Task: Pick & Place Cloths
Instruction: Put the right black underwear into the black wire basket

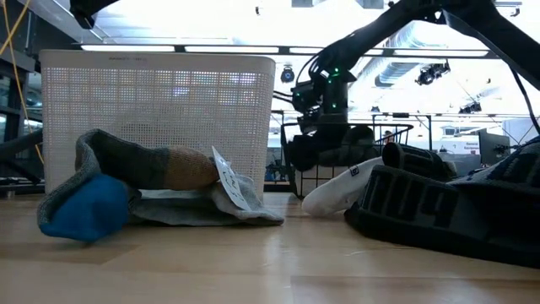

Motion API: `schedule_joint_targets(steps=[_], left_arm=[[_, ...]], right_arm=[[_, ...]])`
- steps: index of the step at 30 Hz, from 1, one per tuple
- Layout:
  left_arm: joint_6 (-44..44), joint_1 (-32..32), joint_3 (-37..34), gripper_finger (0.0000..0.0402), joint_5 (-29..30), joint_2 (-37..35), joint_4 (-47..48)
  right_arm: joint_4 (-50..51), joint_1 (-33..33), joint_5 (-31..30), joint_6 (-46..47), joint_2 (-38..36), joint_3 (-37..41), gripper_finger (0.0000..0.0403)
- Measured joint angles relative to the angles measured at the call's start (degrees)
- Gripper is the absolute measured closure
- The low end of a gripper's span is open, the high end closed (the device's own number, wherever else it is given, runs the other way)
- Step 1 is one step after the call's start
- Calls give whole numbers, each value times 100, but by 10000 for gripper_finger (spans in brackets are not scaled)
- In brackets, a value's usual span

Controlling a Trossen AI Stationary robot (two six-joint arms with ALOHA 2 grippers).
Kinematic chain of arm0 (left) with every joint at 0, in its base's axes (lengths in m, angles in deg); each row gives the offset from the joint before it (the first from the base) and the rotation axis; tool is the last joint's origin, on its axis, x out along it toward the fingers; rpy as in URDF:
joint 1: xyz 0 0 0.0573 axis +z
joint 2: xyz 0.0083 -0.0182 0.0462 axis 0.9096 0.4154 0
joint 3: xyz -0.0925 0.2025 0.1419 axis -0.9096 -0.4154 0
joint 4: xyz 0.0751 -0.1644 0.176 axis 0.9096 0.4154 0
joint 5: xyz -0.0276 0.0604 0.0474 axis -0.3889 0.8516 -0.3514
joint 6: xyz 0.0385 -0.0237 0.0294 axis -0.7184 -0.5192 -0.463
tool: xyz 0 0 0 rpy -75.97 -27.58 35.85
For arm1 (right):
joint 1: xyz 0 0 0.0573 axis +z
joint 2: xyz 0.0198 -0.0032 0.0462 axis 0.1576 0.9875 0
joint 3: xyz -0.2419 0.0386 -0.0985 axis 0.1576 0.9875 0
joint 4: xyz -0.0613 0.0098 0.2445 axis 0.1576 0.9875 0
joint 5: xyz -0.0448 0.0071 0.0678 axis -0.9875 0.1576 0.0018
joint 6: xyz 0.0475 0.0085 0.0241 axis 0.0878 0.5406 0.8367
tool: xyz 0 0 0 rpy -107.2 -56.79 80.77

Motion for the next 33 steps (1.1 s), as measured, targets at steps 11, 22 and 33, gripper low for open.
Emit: schedule_joint_targets(steps=[11, 22, 33], left_arm=[[318, -1, 0, 78, -54, 0, 8], [796, -1, 0, 78, -57, 2, 269], [802, 0, 0, 78, -749, 2, 262]], right_arm=[[1, -20, -65, -2, -20, 199, 399], [266, -25, -210, 87, -496, 219, 398], [559, -17, -151, 1158, -629, 217, 248]])
